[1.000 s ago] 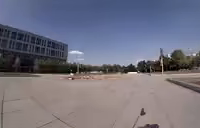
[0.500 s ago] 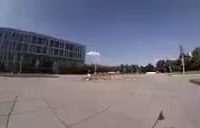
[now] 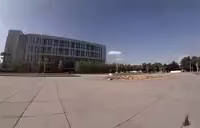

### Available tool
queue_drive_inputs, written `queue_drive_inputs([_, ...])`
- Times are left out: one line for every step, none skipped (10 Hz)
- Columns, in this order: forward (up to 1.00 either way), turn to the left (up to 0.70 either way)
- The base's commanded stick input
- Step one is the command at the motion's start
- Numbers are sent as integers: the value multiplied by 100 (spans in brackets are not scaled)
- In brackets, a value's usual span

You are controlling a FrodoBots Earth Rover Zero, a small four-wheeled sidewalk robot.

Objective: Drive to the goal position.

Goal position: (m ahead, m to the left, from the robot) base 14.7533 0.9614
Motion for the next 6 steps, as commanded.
queue_drive_inputs([70, 0])
queue_drive_inputs([70, 0])
queue_drive_inputs([70, 0])
queue_drive_inputs([70, 0])
queue_drive_inputs([70, 0])
queue_drive_inputs([70, 0])
